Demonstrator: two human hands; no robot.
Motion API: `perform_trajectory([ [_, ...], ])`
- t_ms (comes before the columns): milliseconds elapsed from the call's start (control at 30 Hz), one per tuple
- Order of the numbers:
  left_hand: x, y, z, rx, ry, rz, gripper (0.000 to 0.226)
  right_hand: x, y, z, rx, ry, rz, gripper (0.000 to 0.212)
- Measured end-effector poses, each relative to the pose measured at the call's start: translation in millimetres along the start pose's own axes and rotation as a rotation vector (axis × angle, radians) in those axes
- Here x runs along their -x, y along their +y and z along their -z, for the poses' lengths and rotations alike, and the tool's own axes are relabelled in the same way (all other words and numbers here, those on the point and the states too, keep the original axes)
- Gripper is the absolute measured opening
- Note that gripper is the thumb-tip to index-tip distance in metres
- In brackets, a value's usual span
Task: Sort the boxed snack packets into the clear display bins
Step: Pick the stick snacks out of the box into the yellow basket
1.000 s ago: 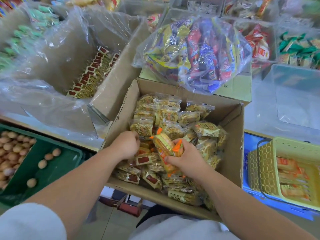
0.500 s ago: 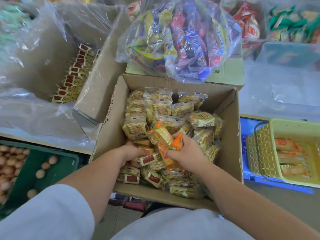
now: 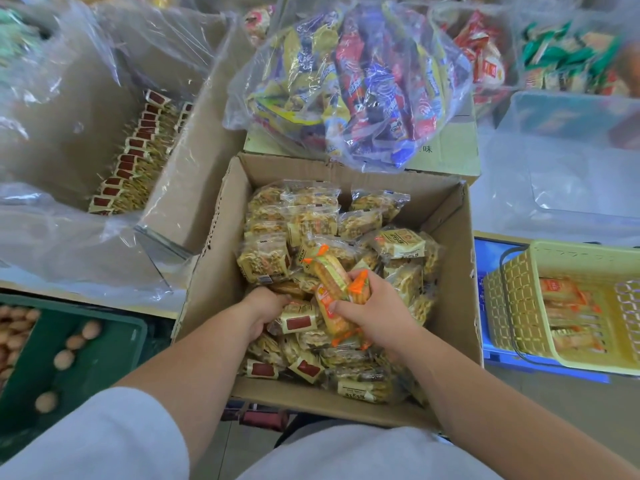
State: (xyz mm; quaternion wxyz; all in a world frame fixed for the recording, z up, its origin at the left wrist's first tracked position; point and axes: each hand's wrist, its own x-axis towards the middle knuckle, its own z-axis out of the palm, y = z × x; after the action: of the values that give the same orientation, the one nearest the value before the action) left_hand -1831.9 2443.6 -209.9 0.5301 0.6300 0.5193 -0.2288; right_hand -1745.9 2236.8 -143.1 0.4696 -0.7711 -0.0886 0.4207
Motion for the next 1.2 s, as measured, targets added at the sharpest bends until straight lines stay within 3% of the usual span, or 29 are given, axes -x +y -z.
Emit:
perform_trajectory([
  [167, 0, 0, 11, 0.206, 0.055, 0.090, 0.017, 2, 2, 2, -0.029, -0.010, -0.005, 0.055],
  [367, 1, 5, 10, 0.354, -0.002, 0.045, 0.027, 3, 1, 1, 0.006, 0.007, 0.004, 0.052],
  [533, -3, 9, 10, 0.263, -0.063, 0.088, 0.045, 9, 1, 1, 0.015, 0.008, 0.016, 0.052],
  [767, -4, 13, 11, 0.213, -0.088, 0.030, 0.054, 25, -2, 15, -0.009, 0.051, 0.037, 0.048],
  [967, -1, 15, 8, 0.223, -0.115, -0.062, 0.038, 34, -6, 27, -0.006, 0.086, 0.057, 0.050],
  [1100, 1, 17, 5, 0.223, -0.039, -0.157, 0.024, 39, -10, 32, -0.012, 0.101, 0.069, 0.050],
  [1200, 4, 21, 5, 0.093, 0.079, -0.229, 0.017, 42, -13, 34, -0.017, 0.114, 0.078, 0.050],
])
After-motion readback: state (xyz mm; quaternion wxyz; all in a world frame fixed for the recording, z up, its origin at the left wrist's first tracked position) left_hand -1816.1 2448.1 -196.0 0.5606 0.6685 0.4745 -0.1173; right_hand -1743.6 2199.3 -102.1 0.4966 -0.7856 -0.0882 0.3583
